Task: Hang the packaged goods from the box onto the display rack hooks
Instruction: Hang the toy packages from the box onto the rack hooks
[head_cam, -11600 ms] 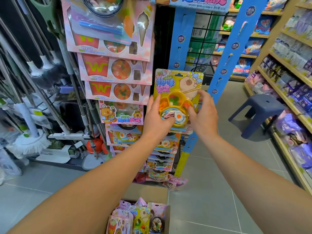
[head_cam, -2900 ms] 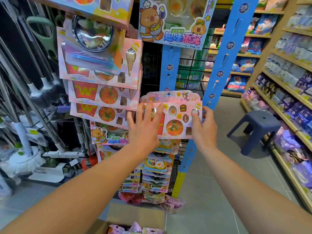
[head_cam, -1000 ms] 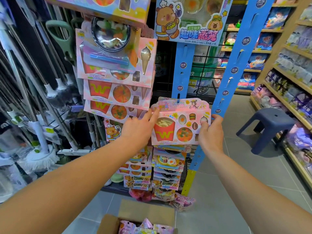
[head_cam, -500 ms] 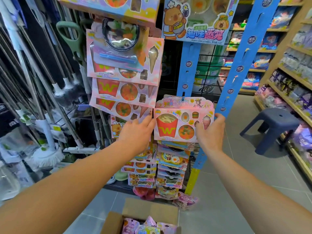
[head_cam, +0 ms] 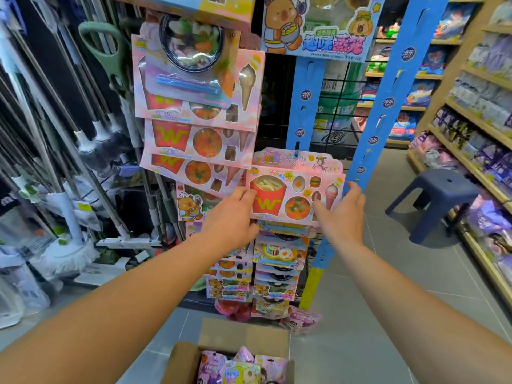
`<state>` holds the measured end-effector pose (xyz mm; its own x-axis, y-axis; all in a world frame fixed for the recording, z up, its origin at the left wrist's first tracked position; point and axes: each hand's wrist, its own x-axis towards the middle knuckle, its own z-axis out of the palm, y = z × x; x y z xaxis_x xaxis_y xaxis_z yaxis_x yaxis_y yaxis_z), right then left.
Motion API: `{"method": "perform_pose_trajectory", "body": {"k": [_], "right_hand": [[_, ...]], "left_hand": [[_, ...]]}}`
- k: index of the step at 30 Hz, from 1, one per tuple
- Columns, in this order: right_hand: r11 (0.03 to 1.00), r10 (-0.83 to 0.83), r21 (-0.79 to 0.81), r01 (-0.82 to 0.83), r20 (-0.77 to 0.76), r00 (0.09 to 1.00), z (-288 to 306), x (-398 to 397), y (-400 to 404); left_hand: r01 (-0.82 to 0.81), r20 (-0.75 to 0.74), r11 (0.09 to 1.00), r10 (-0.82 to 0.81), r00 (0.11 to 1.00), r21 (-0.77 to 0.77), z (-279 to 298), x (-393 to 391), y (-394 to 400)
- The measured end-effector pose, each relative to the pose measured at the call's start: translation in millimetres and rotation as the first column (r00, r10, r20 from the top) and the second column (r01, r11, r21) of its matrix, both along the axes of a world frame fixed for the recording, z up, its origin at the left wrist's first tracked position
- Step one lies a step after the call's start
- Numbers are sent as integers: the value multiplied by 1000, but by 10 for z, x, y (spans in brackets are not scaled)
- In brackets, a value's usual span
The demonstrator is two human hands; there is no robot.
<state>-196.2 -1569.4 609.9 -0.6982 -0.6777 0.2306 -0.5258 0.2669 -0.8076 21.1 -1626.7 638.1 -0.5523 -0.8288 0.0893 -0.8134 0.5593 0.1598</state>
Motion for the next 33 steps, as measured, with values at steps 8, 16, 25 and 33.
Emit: {"method": "perform_pose_trajectory", "body": {"k": [8, 16, 25, 33], "right_hand": [[997, 35, -58, -57, -329, 944, 122, 175, 50], [917, 392, -27, -398, -115, 913, 307, 916, -278], [921, 358, 187, -343, -50, 933, 50, 1384, -446], [934, 263, 256, -251, -12, 965, -21, 1491, -405]], "left_hand": [[-220, -379, 968, 251, 891, 125, -120, 244, -65], [-487, -672, 784, 599, 435, 384, -76, 919, -352], [-12, -615, 708, 621, 487, 706, -329, 1172, -933], [144, -625, 683, 538, 566, 717, -413, 1251, -1221]]}}
